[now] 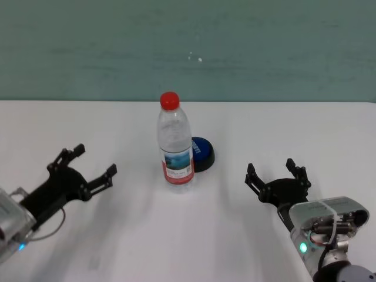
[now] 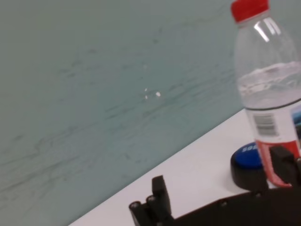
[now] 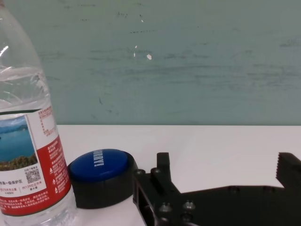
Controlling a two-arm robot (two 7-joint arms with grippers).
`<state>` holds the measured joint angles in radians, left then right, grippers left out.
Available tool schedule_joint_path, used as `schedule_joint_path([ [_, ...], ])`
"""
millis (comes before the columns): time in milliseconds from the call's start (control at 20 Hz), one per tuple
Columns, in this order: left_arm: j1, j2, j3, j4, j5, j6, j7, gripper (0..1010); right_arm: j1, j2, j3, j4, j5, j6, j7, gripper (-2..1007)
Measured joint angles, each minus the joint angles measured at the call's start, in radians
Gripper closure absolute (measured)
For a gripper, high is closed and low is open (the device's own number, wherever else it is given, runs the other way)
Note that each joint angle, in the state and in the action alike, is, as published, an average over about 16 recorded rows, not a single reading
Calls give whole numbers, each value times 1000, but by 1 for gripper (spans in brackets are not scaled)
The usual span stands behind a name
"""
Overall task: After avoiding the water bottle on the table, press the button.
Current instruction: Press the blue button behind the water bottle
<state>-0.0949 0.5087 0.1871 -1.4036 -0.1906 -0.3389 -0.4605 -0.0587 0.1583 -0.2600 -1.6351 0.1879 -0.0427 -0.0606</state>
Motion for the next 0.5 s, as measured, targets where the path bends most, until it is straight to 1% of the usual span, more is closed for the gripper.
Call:
schedule_joint_path([
  [250, 65, -2, -17, -72, 10, 7, 18, 10, 0, 0, 0, 0, 0, 0, 0, 1],
  [500, 101, -12, -18, -111, 19, 7, 22, 10, 0, 0, 0, 0, 0, 0, 0, 1],
])
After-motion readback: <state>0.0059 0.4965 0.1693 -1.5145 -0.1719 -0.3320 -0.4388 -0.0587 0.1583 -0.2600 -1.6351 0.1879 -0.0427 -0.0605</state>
